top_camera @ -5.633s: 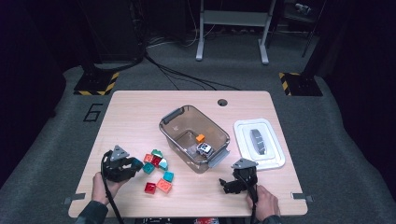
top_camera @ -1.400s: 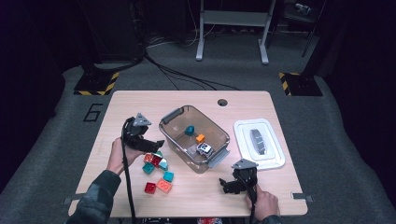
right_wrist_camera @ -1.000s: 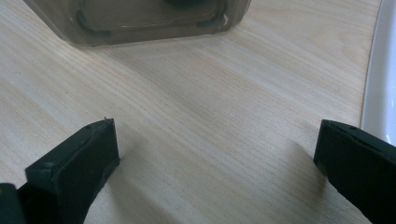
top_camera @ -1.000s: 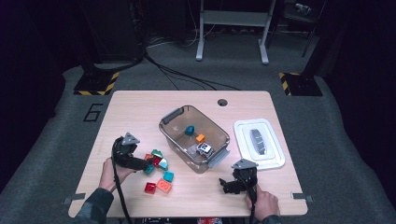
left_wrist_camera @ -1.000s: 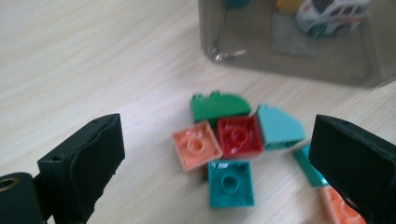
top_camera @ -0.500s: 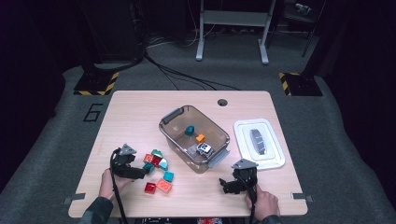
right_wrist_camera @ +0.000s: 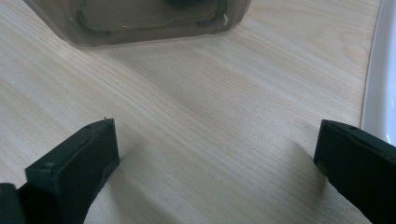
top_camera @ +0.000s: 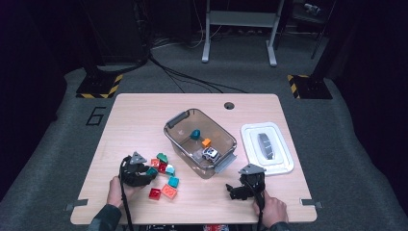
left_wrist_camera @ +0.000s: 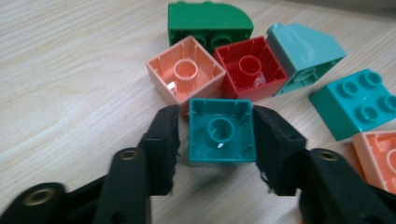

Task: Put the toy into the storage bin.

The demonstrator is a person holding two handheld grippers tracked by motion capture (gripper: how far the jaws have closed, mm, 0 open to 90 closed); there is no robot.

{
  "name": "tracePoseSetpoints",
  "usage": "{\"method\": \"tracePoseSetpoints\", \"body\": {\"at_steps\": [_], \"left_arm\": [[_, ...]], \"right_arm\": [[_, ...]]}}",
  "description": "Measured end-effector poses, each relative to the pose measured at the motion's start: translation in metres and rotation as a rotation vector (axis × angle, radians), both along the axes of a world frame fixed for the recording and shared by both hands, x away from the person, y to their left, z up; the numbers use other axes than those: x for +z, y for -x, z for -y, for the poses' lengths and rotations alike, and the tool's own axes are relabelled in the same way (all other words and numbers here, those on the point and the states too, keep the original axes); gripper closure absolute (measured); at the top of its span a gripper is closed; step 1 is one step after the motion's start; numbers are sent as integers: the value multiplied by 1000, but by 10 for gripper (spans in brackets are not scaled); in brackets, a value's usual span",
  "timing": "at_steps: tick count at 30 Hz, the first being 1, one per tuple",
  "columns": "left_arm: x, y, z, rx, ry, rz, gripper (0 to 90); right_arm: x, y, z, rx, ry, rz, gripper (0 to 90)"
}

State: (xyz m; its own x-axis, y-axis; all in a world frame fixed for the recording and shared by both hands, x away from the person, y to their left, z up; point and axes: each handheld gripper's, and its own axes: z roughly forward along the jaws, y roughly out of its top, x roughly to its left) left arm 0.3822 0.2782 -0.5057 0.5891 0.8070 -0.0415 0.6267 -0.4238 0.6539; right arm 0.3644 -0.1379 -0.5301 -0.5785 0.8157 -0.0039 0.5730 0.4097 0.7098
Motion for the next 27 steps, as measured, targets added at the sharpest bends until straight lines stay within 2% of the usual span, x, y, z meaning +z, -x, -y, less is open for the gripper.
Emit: {"method": "tracePoseSetpoints", "body": {"at_steps": [5,7,8,9,10,14,22,27], "left_arm": [[3,1,-4,-14,-13,-4,589],[4,1,-6,-4,4,2,590],[5,1,-8,-14,-4,1,590],[6,1,-8,0,13,9,590],[9,1,-10,-5,0,5,591],[16,1,-15,21,31,21,591],[38,-4,-26,29,29,54,591],[50,-7,-26,31,31,75,592]], "right_arm": [[0,0,0,2,-1,-1,0],[0,0,0,-1,-3,-3,0],[0,0,0,-1,-3,-3,0],[0,0,0,-1,-3,-2,0],[0,0,0,2,-2,-1,0],[0,0,0,2,-2,0,0],[0,0,0,-2,-5,-4,0],[0,0,0,-1,-3,-3,0]]}}
